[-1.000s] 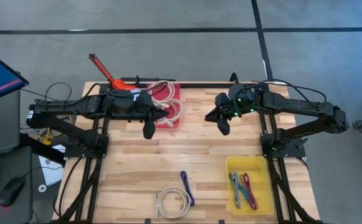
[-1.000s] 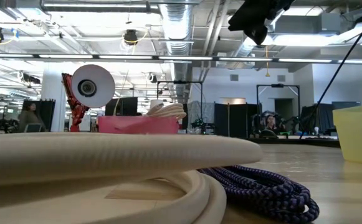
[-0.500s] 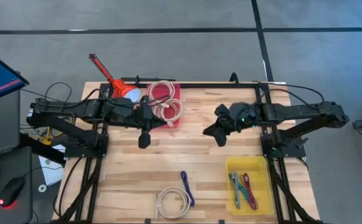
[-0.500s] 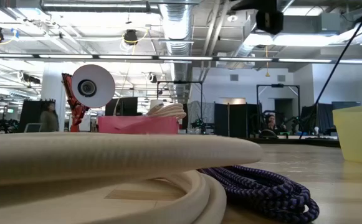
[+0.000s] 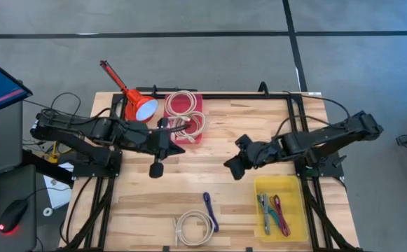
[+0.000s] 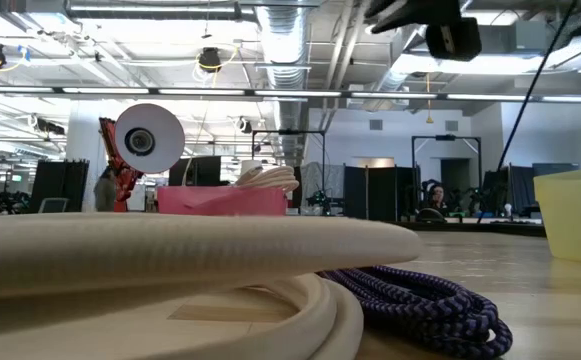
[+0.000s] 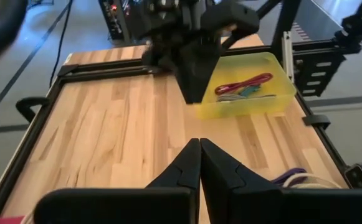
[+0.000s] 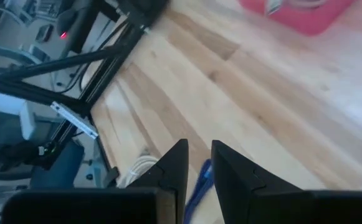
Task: Pick & Place USB Port
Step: Put the dark blue charger cable into the yellow bin
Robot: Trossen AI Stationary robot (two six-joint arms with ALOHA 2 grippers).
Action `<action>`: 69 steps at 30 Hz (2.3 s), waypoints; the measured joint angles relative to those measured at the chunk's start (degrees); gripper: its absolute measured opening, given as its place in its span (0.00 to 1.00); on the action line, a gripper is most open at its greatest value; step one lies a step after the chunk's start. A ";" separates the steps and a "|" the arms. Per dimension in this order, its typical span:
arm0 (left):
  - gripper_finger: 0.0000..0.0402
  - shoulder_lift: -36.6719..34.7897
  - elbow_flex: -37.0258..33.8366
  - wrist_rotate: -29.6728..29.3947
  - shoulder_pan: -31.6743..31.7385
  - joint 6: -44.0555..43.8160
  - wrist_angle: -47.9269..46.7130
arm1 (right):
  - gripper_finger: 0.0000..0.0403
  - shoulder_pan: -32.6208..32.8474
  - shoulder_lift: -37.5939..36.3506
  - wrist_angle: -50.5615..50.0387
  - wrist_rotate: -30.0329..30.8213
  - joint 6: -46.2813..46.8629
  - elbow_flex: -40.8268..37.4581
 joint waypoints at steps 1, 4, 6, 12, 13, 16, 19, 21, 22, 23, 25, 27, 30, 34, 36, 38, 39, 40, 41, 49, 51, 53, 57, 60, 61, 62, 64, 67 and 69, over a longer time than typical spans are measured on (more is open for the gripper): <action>0.02 0.00 0.00 -0.22 -0.37 0.21 0.07 | 0.16 0.30 0.96 1.19 -0.13 0.09 0.00; 0.02 0.00 0.00 -0.54 -1.39 0.36 0.12 | 0.16 0.74 3.11 5.10 -0.30 0.07 -0.02; 0.02 0.00 0.00 -0.62 -1.92 0.36 0.52 | 0.16 0.74 3.97 8.66 -0.43 0.04 0.00; 0.02 0.00 0.00 -0.78 -2.96 0.35 0.91 | 0.16 1.18 5.32 15.56 -0.52 -0.57 0.00; 0.02 0.00 0.00 -0.76 -3.12 0.32 0.93 | 0.16 1.39 5.46 16.09 -0.52 -0.57 0.00; 0.02 0.00 0.00 -0.77 -3.54 0.18 0.97 | 0.16 1.43 6.19 17.90 -0.84 0.07 0.13; 0.01 0.00 0.00 -0.76 -3.85 0.17 1.13 | 0.16 1.99 7.89 16.59 -1.10 0.33 2.62; 0.02 0.00 0.00 -0.75 -3.92 0.17 1.29 | 0.16 2.46 9.34 13.46 -0.91 0.33 5.15; 0.02 0.00 0.00 -0.75 -3.92 0.16 1.37 | 0.16 2.67 10.46 11.55 -0.93 0.34 6.91; 0.02 0.00 0.00 -0.74 -3.91 0.16 1.36 | 0.16 2.93 11.61 9.45 -0.87 0.35 8.86; 0.02 0.00 0.00 -0.76 -3.90 0.16 1.37 | 0.16 3.37 13.94 3.55 -0.87 0.36 13.08; 0.02 0.00 0.00 -0.74 -3.90 0.16 1.37 | 0.16 3.84 16.53 -2.26 -0.81 0.40 17.68; 0.02 -0.02 0.00 -0.73 -3.90 0.16 1.38 | 0.16 4.37 20.61 -11.99 1.06 0.88 24.05; 0.02 -0.02 0.02 -0.76 -4.72 0.16 1.02 | 0.16 4.46 24.77 -20.04 1.68 0.97 29.54; 0.02 -0.02 0.02 -0.60 -5.67 0.14 0.71 | 0.16 4.44 26.44 -21.18 1.66 0.98 30.54; 0.02 -0.02 0.02 -0.59 -6.80 0.14 0.39 | 0.16 4.46 28.13 -20.82 0.85 0.96 31.10; 0.02 -0.02 0.02 -0.59 -7.34 0.15 0.36 | 0.16 4.44 28.80 -20.97 0.55 0.97 31.09; 0.02 -0.02 0.02 -0.59 -7.85 0.15 0.46 | 0.16 4.44 29.42 -20.83 0.37 1.12 31.08; 0.02 -0.02 0.02 -0.59 -8.34 0.14 0.42 | 0.16 4.45 30.10 -20.41 0.08 1.81 31.10; 0.02 -0.02 0.02 -0.65 -9.51 0.14 0.43 | 0.20 4.84 33.96 -20.67 -2.24 4.91 31.26; 0.02 0.00 0.02 -0.78 -9.51 0.14 0.41 | 0.23 4.76 34.56 -21.87 -2.46 5.60 30.97; 0.02 -0.02 0.02 -0.76 -9.51 0.14 0.46 | 0.27 4.76 35.49 -20.58 -2.44 6.68 31.10; 0.02 -0.02 0.02 -0.76 -9.51 -0.22 0.47 | 0.33 5.19 37.29 -20.87 -3.27 7.47 31.08; 0.02 -0.02 0.02 -0.76 -9.51 -0.32 0.47 | 0.37 5.16 38.42 -21.05 -4.15 8.76 30.97; 0.02 -0.02 0.02 -0.76 -9.51 -0.32 0.46 | 0.38 5.26 38.68 -20.99 -4.05 9.00 30.98; 0.02 -0.02 0.02 -0.75 -9.51 -0.32 0.45 | 0.39 5.52 39.13 -20.21 -4.01 9.42 31.16; 0.02 -0.02 0.02 -0.76 -9.51 -0.32 0.45 | 0.41 5.73 39.61 -20.34 -4.21 10.37 31.11; 0.02 -0.02 0.02 -0.76 -9.51 -0.32 0.47 | 0.43 5.84 40.79 -19.31 -5.59 11.71 31.13; 0.02 -0.02 0.02 -0.74 -9.51 -0.32 0.46 | 0.44 5.86 41.09 -19.99 -6.32 11.87 31.03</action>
